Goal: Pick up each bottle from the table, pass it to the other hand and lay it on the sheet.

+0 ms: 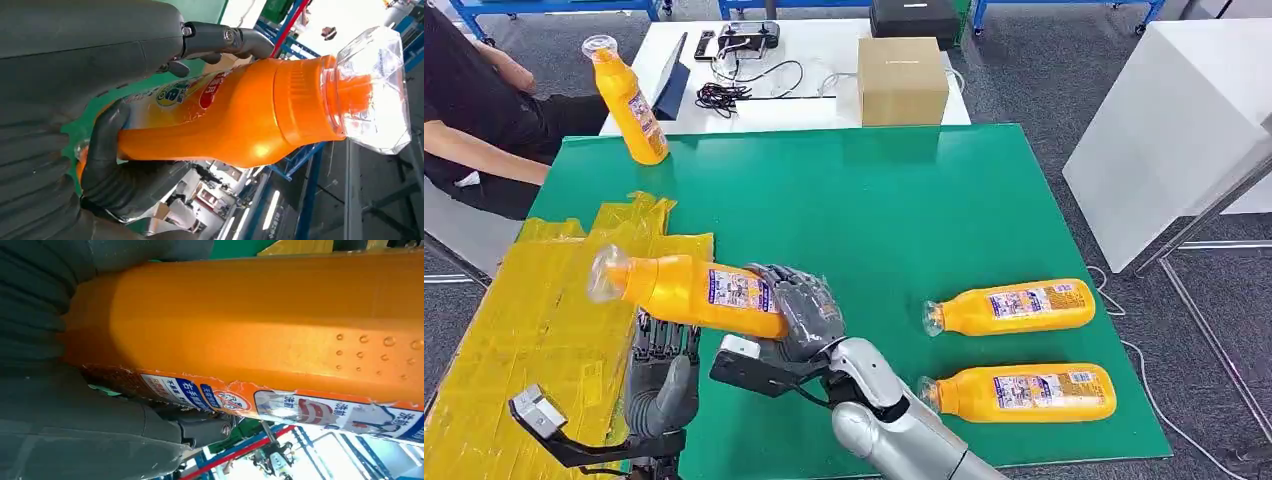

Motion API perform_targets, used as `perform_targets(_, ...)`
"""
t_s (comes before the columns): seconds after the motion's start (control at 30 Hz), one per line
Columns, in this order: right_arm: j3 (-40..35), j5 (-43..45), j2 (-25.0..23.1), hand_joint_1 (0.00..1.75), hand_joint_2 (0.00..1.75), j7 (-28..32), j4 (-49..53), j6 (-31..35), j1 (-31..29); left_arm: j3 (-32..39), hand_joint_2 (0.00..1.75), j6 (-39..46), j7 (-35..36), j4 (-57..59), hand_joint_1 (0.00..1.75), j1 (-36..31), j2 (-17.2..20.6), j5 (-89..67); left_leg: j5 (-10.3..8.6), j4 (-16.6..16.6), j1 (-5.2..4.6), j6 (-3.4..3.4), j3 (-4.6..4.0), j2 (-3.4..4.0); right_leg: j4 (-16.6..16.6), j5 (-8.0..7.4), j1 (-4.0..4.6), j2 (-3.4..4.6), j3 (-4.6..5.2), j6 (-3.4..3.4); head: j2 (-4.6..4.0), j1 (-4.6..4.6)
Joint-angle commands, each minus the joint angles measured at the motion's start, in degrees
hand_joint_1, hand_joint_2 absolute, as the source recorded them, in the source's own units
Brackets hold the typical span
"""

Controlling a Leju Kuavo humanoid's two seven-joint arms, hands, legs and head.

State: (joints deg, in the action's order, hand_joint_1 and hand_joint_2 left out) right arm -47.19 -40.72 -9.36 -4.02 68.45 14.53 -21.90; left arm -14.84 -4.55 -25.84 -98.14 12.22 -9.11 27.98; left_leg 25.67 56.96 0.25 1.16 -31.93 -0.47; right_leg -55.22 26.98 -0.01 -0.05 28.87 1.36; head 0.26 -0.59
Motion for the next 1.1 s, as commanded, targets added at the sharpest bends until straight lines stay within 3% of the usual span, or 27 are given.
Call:
perform_targets(0.03, -9.9, -2.9, 0.2, 1.75, 1.75, 0.3, -3.6, -3.5, -2.2, 7.6, 1.75, -0.6, -1.2, -3.1, 0.00, 1.4, -1.5, 2.9, 0.04, 0.0, 0.05, -0.05, 0.15, 0.22, 0.1, -0.03, 0.04, 0.18, -0.12, 0.02, 0.00, 0.02)
perform_targets(0.23, -16.5, -1.7, 0.6, 1.75, 1.75, 3.2, -1.3, -7.6, -2.9, 12.0, 1.75, -1.0, -0.8, -3.3, 0.00, 1.7, -3.3, 2.1, 0.06, 0.0, 0.05, -0.04, 0.15, 0.18, 0.1, 0.00, 0.05, 0.12, -0.13, 0.02, 0.00, 0.02)
perform_targets(0.43, -18.4, -0.1, 1.3, 1.75, 1.75, 4.1, 1.2, -8.8, -3.2, 13.1, 1.75, -1.8, -0.8, -2.6, 0.00, 1.9, -3.8, 2.1, 0.01, 0.0, 0.04, -0.02, 0.07, 0.05, 0.1, 0.00, 0.03, 0.00, -0.08, 0.02, 0.00, 0.00)
perform_targets(1.03, -17.5, 2.6, 1.7, 1.75, 1.75, 3.0, 1.6, -8.7, -3.5, 12.7, 1.75, -2.5, -0.8, -1.9, 0.07, 1.9, -3.8, 1.4, 0.02, -0.1, 0.08, -0.05, 0.18, 0.03, 0.2, 0.00, 0.07, -0.04, -0.22, 0.03, 0.00, 0.00)
perform_targets(1.07, -17.2, 2.9, 1.6, 1.75, 1.75, 2.9, 1.5, -8.5, -3.2, 12.6, 1.75, -2.5, -0.8, -2.0, 1.75, 1.9, -3.7, 1.3, 0.00, 0.0, 0.01, -0.02, 0.07, -0.02, 0.1, 0.01, 0.01, -0.05, -0.08, 0.02, 0.00, 0.00)
perform_targets(1.1, -16.6, 3.3, 1.7, 1.75, 1.75, 2.7, 1.4, -8.1, -3.1, 12.5, 1.75, -2.7, -0.8, -2.0, 1.75, 1.9, -3.7, 1.3, 0.00, 0.0, 0.04, -0.03, 0.10, 0.00, 0.1, 0.00, 0.03, -0.05, -0.12, 0.03, 0.00, 0.00)
